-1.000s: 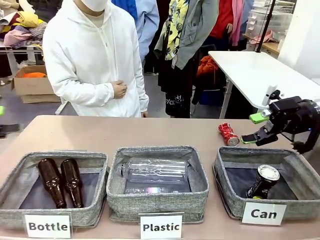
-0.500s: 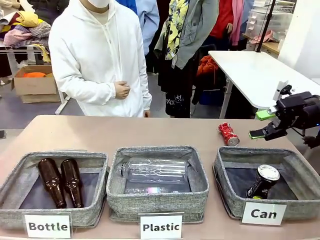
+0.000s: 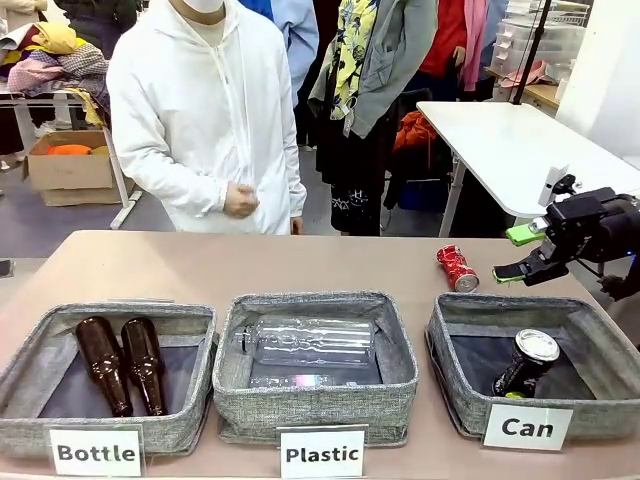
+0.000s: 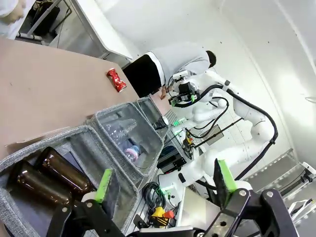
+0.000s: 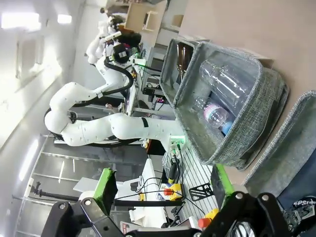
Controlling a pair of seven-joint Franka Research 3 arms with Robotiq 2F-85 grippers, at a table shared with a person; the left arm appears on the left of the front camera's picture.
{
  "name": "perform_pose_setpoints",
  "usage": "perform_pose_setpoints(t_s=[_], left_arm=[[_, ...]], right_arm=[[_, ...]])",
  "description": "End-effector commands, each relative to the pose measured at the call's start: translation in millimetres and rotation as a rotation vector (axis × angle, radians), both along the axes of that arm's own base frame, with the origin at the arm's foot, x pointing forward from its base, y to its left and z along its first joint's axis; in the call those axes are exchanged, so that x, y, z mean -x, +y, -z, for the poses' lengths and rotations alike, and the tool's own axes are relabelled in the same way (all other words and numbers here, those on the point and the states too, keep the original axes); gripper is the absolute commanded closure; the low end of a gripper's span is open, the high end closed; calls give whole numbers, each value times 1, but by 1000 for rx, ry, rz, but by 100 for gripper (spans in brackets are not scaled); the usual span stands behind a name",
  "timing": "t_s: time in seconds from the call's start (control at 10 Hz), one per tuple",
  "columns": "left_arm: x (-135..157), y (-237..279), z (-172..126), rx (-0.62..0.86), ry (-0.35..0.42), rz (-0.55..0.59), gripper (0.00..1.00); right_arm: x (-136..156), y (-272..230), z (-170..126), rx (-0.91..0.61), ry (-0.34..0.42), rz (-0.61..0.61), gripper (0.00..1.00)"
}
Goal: Sort the can waste into the basket.
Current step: Pick up the can waste from the table and place it in the right Fabric basket.
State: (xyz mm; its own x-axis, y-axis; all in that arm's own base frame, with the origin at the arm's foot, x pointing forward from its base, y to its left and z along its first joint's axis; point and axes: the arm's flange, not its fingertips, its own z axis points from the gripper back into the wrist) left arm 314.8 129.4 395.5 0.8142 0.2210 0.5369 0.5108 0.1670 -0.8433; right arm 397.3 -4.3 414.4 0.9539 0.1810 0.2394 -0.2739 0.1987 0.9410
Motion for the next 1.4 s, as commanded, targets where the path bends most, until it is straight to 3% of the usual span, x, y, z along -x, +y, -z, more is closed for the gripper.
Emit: perform_pose_setpoints(t_s=[0.0,0.4,0.5,0.7,0.8,0.9,1.0,1.3], left_arm=[[0,-1,-4,-2,-7,-3,0],[0,-1,-4,-2,-7,-3,0],[0,-1,-4,-2,-7,-3,0],[0,-1,-4,-2,-7,-3,0],[0,-1,-4,-2,-7,-3,0],[0,-1,-4,-2,-7,-3,0],[0,-1,-4,-2,-7,-3,0],[0,-1,-4,-2,-7,-3,0]], right_arm=[[0,0,-2,-6,-3,-6,0],[0,0,0,0,0,0,0],[2,5,-13,164,-10,34,0],[-29,23,-34,539,-28,146,0],[-47,24,-38,789,-12,379,0],[-57,27,-37,899,5,448,0],[-62,26,-39,994,0,518,0],[-60,27,-40,961,-89,525,0]])
